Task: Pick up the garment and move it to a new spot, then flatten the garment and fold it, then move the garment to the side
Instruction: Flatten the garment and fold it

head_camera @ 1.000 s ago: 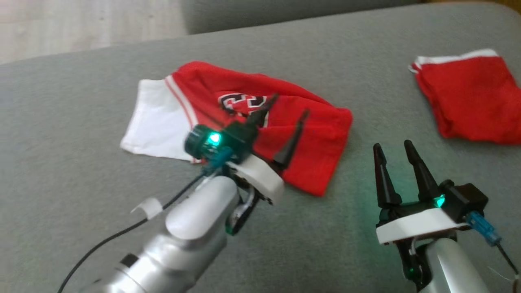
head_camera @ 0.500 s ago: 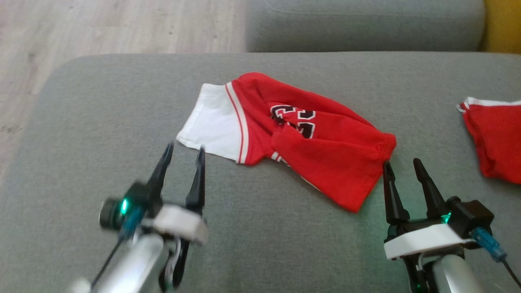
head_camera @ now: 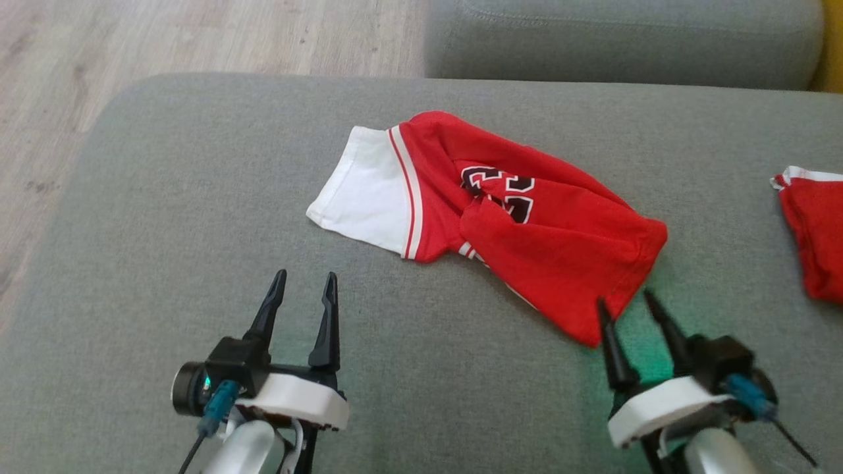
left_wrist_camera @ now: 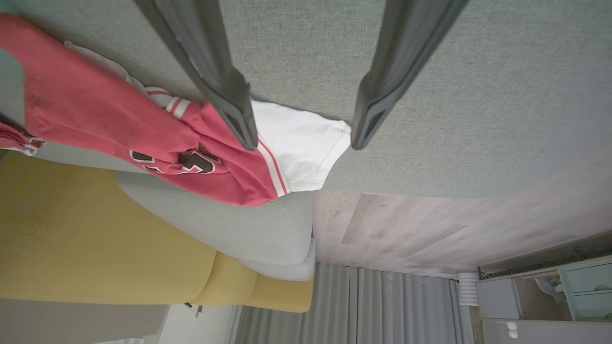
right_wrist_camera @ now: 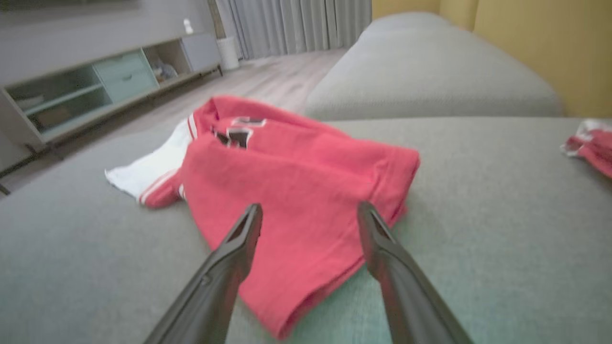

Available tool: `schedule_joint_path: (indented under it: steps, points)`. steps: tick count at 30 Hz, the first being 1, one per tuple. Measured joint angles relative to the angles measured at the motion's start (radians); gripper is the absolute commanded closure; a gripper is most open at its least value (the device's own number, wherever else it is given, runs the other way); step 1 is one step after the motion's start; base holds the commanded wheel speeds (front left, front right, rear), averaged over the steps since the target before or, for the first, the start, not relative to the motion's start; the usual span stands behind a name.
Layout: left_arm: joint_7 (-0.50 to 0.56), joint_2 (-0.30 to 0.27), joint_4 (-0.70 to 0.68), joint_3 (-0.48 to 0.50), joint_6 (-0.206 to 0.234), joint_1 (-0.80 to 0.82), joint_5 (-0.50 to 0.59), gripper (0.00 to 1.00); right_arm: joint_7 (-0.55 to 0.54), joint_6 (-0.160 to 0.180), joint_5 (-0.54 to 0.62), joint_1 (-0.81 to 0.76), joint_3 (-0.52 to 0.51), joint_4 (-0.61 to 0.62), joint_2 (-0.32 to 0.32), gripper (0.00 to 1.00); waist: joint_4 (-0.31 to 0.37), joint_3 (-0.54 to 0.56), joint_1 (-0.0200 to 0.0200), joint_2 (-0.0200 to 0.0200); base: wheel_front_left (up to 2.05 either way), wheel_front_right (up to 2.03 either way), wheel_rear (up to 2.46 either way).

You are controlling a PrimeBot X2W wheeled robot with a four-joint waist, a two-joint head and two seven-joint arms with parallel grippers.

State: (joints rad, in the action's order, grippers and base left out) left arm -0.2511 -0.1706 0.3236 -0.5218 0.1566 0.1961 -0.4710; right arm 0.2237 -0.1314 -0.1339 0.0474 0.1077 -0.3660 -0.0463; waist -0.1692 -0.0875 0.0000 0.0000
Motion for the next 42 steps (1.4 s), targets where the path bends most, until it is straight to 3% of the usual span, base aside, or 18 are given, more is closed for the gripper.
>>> schedule_joint_path:
  steps: [8, 19, 20, 22, 28, 34, 42]
  points:
    - [0.0, 0.037, 0.039, 0.035, -0.044, 0.002, 0.035, 0.0, -0.11, 0.0, 0.036, 0.05, 0.031, -0.146, 0.0, 0.0, -0.017, -0.028, 0.0001, 0.0, 0.0, 0.0, 0.0]
    - [0.0, 0.058, 0.067, 0.077, -0.07, 0.004, 0.072, 0.0, -0.108, 0.0, -0.008, 0.091, 0.083, -0.199, -0.001, 0.0, -0.018, -0.041, 0.0001, 0.0, 0.0, 0.0, 0.0]
    - [0.0, 0.06, 0.069, 0.081, -0.075, 0.004, 0.076, 0.0, -0.103, 0.0, -0.015, 0.094, 0.09, -0.202, -0.001, 0.18, -0.015, -0.04, 0.0001, 0.0, 0.0, 0.0, 0.0]
    - [0.0, 0.065, 0.076, 0.089, -0.078, 0.004, 0.077, 0.0, -0.094, 0.0, -0.027, 0.097, 0.111, -0.209, -0.001, 1.0, -0.011, -0.035, 0.0001, 0.0, 0.0, 0.0, 0.0]
    - [0.0, 0.072, 0.095, 0.106, -0.088, 0.003, 0.092, 0.0, -0.039, 0.0, -0.096, 0.097, 0.147, -0.185, -0.001, 1.0, 0.0, -0.009, 0.0, 0.0, 0.0, 0.0, 0.0]
    - [0.0, 0.083, 0.105, 0.116, -0.102, -0.002, 0.103, 0.0, -0.003, 0.0, -0.188, 0.108, 0.131, -0.078, -0.001, 1.0, 0.0, 0.034, 0.0, 0.0, 0.0, 0.0, 0.0]
    - [0.0, 0.089, 0.111, 0.128, -0.114, -0.024, 0.103, 0.0, -0.078, 0.0, -0.193, 0.235, 0.108, 0.081, -0.056, 1.0, -0.028, 0.075, 0.0, 0.0, 0.0, 0.0, 0.0]
